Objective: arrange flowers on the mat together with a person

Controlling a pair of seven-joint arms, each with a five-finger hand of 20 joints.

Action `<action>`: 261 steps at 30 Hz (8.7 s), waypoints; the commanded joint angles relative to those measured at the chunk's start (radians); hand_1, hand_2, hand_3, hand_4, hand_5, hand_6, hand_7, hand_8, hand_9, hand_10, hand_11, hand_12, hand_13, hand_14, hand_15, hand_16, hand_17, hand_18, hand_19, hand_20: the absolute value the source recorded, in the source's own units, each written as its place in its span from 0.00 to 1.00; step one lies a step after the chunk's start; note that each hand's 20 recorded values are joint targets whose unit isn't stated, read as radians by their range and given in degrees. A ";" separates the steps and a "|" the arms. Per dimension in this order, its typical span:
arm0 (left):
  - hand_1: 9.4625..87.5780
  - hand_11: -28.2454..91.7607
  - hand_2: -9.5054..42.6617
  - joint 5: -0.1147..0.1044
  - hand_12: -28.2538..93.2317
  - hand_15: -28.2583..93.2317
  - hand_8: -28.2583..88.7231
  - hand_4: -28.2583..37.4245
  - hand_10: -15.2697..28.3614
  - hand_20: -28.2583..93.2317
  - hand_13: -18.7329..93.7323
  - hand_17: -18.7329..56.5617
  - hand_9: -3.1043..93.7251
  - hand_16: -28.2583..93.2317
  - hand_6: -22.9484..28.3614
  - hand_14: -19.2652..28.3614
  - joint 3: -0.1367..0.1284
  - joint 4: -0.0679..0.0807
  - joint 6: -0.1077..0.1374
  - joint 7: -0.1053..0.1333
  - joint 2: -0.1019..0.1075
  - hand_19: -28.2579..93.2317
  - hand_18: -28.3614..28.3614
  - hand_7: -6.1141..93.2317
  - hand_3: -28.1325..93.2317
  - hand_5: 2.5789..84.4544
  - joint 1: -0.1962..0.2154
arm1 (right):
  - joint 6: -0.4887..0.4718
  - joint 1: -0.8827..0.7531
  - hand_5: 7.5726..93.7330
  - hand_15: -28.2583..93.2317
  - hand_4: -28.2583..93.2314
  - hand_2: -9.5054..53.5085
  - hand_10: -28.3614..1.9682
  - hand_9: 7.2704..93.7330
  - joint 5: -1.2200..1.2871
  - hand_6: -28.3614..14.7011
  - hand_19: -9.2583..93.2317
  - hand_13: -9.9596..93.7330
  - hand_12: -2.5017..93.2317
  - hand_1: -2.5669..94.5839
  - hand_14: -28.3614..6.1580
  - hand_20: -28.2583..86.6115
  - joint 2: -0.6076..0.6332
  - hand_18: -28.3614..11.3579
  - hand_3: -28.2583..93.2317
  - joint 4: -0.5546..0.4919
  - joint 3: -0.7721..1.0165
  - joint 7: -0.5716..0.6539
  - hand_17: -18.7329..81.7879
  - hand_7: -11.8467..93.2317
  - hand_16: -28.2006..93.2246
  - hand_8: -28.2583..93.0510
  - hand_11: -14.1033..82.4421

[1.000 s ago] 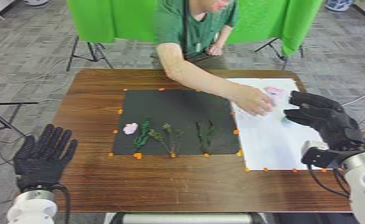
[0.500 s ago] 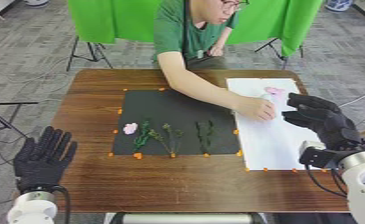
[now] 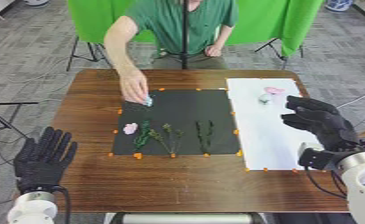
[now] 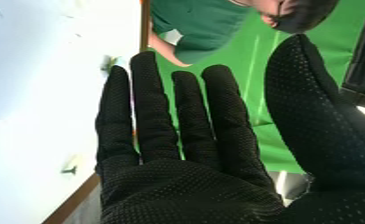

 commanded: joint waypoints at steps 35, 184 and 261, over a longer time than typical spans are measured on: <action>0.25 0.44 0.50 -0.014 0.29 0.56 0.14 0.00 0.67 0.32 0.47 0.16 0.51 0.15 0.61 0.75 0.015 0.010 -0.003 0.013 0.005 0.60 0.79 0.24 0.86 0.61 0.015 | 0.087 0.094 0.41 0.36 0.00 0.04 0.56 0.37 -1.021 0.61 0.55 0.44 0.17 0.43 0.39 0.37 0.144 0.25 0.89 0.081 -0.107 0.183 0.30 0.30 0.41 0.12 0.25; 0.27 0.45 0.49 -0.059 0.29 0.58 0.14 0.00 0.68 0.33 0.48 0.16 0.52 0.14 0.61 0.75 0.019 0.019 0.030 0.007 -0.012 0.60 0.79 0.26 0.86 0.61 -0.013 | -0.057 0.349 0.43 0.41 0.00 0.05 0.58 0.47 -0.350 0.63 0.57 0.52 0.17 0.45 0.45 0.35 0.086 0.26 0.88 0.127 -0.374 -0.017 0.31 0.32 0.39 0.11 0.27; 0.26 0.45 0.51 -0.088 0.29 0.59 0.14 0.00 0.68 0.33 0.48 0.17 0.52 0.14 0.61 0.76 0.034 0.015 0.037 0.025 -0.009 0.60 0.79 0.26 0.86 0.61 0.010 | 0.124 -0.042 0.48 0.39 0.00 0.04 0.67 0.52 -0.169 0.71 0.50 0.56 0.18 0.49 0.54 0.39 -0.001 0.27 0.89 0.052 -0.026 -0.074 0.31 0.34 0.44 0.10 0.26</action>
